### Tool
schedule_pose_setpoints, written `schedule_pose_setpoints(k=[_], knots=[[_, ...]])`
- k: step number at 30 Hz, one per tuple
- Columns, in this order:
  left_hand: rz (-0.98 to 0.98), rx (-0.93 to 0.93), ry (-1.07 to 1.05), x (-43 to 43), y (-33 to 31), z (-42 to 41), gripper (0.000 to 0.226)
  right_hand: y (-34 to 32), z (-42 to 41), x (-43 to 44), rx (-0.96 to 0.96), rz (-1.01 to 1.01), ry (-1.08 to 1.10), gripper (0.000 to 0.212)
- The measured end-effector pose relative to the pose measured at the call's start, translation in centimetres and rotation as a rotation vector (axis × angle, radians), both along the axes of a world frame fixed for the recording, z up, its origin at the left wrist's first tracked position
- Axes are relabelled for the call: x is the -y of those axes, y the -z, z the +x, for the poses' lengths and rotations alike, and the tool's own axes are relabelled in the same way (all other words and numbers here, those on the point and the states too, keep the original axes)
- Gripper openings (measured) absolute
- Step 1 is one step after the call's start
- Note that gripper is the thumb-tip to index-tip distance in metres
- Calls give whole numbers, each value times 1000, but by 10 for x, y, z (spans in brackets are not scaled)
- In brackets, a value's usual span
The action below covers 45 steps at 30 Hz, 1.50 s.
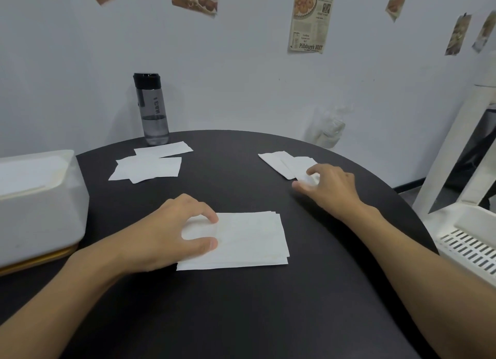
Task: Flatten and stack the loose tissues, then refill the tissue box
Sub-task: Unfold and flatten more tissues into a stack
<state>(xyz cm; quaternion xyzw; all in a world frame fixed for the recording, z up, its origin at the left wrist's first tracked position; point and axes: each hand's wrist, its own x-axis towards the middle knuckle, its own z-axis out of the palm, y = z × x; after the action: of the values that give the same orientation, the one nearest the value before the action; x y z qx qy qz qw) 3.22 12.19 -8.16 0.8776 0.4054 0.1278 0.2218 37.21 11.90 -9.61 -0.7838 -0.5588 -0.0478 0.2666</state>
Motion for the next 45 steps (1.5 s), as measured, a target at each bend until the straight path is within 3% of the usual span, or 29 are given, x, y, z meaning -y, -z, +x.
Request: schedule_pose_setpoints(k=[3, 9, 13, 18, 23, 26, 31, 35, 39, 43, 45], knots=[[1, 3, 0, 2, 0, 0, 27, 1, -1, -6, -57, -73, 56, 50], [-6, -5, -6, 3, -1, 1, 27, -4, -8, -7, 20, -55, 76, 18], [-5, -4, -2, 3, -1, 1, 27, -4, -9, -5, 64, -56, 74, 16], [-10, -3, 0, 3, -1, 1, 27, -10, -12, 4, -37, 223, 71, 12], [13, 6, -16, 5, -3, 1, 27, -19, -26, 16, -186, 412, -181, 9], [79, 150, -91, 5, -4, 4, 34, -25, -50, 27, -249, 399, -331, 10], [100, 581, -327, 3, -15, 11, 69, -32, -82, 40, -426, 409, -531, 15], [-43, 876, -323, 11, -24, 14, 36, -31, -92, 42, -567, 342, -638, 19], [-115, 942, -339, 15, -29, 14, 17, -31, -92, 43, -701, 297, -672, 8], [-173, 912, -337, 15, -30, 15, 24, -33, -91, 43, -781, 237, -686, 29], [-192, 865, -327, 13, -28, 14, 33, -34, -91, 43, -785, 229, -680, 24]])
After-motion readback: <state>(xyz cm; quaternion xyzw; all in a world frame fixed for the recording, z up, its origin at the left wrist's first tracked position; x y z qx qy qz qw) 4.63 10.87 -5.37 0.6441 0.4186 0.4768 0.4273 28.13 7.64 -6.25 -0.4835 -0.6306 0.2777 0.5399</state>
